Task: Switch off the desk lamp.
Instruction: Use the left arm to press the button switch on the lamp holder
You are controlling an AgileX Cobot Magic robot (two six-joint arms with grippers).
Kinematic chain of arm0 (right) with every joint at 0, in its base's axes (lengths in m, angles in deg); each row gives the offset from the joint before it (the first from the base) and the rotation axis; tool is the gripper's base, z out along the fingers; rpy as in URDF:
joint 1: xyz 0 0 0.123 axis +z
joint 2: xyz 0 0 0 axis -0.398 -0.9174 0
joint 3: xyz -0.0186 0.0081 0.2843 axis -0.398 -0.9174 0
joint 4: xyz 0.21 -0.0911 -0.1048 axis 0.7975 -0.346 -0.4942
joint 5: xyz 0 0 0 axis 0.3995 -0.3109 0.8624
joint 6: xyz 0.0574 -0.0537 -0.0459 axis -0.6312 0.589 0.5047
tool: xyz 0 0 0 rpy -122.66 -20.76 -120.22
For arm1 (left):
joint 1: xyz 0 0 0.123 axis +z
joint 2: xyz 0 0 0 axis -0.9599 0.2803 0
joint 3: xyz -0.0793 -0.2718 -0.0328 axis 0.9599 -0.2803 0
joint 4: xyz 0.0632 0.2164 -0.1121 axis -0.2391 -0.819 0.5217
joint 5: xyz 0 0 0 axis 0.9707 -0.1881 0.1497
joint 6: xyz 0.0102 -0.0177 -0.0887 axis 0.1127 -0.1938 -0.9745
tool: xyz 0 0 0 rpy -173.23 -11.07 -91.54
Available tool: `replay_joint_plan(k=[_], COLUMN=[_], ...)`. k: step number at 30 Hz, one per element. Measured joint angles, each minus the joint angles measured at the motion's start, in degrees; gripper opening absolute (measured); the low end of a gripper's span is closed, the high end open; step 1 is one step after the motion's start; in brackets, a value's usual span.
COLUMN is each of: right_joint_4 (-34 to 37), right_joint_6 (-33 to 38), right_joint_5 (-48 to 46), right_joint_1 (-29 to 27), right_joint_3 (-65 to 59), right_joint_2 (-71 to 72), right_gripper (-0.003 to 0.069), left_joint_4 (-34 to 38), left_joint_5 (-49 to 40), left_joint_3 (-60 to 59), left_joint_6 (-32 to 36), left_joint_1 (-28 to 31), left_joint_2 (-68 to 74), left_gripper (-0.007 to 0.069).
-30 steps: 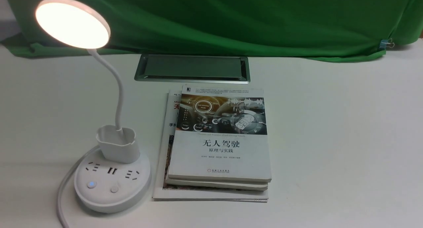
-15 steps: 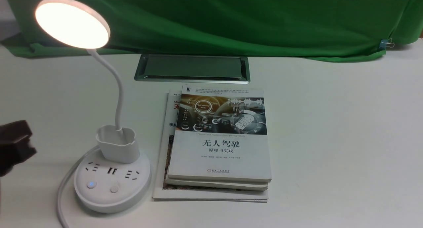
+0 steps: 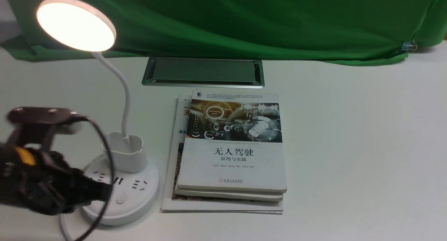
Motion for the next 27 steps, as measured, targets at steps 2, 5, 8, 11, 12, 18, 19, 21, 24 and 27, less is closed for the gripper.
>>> replay_joint_plan(k=[2, 5, 8, 11, 12, 18, 19, 21, 24, 27], right_joint_4=[0.0, 0.0, 0.0, 0.0, 0.0, 0.0, 0.0, 0.0, 0.0, 0.0], right_joint_6=[0.0, 0.0, 0.0, 0.0, 0.0, 0.0, 0.0, 0.0, 0.0, 0.0], right_joint_5=[0.0, 0.0, 0.0, 0.0, 0.0, 0.0, 0.0, 0.0, 0.0, -0.01], right_joint_1=[0.0, 0.0, 0.0, 0.0, 0.0, 0.0, 0.0, 0.0, 0.0, 0.0], right_joint_3=[0.0, 0.0, 0.0, 0.0, 0.0, 0.0, 0.0, 0.0, 0.0, 0.0], right_joint_2=[0.0, 0.0, 0.0, 0.0, 0.0, 0.0, 0.0, 0.0, 0.0, 0.0], right_gripper=[0.0036, 0.0036, 0.0036, 0.0036, 0.0036, 0.0036, 0.0036, 0.0036, 0.0036, 0.0036], left_joint_4=[-6.6, -12.0, -13.5, -13.9, -13.83, -12.25, -11.98, -11.86, -11.86, -11.78], left_joint_5=[-0.35, -0.55, -0.14, 1.21, 1.75, 5.2, 5.62, 5.62, 5.55, 6.73], left_joint_3=[2.06, 3.75, 4.09, 4.29, 4.49, 5.08, 5.14, 5.14, 5.14, 5.3], left_joint_6=[-5.47, -9.81, -10.77, -11.0, -10.89, -10.07, -9.95, -9.95, -9.95, -9.9], left_joint_1=[-5.03, -8.39, -8.86, -8.9, -8.9, -8.92, -8.92, -8.92, -8.92, -8.92], left_joint_2=[3.07, 7.24, 11.7, 14.42, 14.98, 15.71, 15.84, 16.49, 18.41, 20.74], left_gripper=[0.002, 0.002, 0.002, 0.002, 0.002, 0.002, 0.002, 0.002, 0.002, 0.002])
